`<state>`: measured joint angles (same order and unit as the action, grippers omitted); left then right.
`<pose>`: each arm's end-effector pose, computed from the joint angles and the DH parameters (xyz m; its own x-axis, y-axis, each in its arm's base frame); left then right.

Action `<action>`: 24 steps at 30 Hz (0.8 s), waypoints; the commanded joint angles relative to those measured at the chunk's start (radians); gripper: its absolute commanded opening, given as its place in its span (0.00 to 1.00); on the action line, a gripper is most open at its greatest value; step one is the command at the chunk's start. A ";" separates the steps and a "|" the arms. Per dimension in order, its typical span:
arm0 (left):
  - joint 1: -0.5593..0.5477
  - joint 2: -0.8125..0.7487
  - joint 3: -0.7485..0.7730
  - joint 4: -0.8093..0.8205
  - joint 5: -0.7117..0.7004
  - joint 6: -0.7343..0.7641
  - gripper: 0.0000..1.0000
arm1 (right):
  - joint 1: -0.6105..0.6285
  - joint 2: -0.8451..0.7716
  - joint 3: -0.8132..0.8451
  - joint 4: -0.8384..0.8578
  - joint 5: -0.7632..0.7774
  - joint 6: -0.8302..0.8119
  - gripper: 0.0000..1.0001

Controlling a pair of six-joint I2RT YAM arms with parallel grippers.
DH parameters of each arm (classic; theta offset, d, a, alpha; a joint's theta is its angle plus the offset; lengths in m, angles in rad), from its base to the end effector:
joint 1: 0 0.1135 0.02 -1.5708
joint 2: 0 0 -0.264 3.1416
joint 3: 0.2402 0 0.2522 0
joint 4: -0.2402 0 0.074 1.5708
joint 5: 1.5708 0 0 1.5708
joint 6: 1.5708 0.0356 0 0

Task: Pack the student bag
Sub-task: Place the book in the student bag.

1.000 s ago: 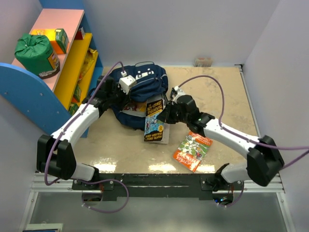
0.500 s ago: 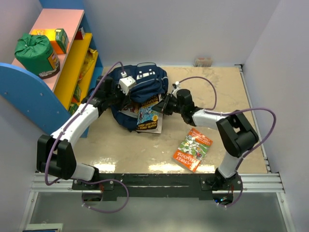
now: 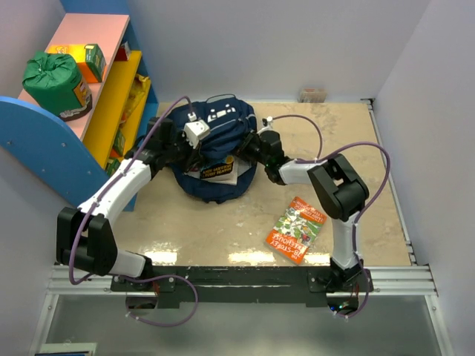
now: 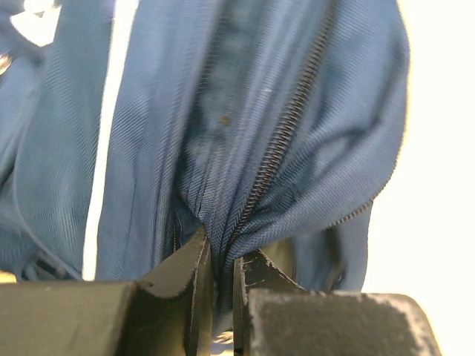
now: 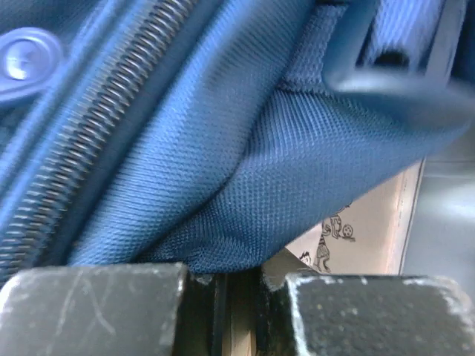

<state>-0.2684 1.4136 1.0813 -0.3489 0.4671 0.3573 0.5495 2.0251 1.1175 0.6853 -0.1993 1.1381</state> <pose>0.2966 -0.0982 0.2844 -0.3680 0.4251 -0.8269 0.7502 0.6612 0.0060 0.3717 0.2359 0.1706 -0.6931 0.6190 -0.3694 -0.1130 0.4128 0.9038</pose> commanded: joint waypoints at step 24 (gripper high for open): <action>-0.028 -0.076 -0.003 0.068 0.183 -0.020 0.00 | 0.121 -0.261 0.081 -0.583 0.307 -0.360 0.64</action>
<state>-0.2783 1.3911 1.0649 -0.3882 0.5488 0.3325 0.6411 1.8973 1.2358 0.1555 0.0761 0.8806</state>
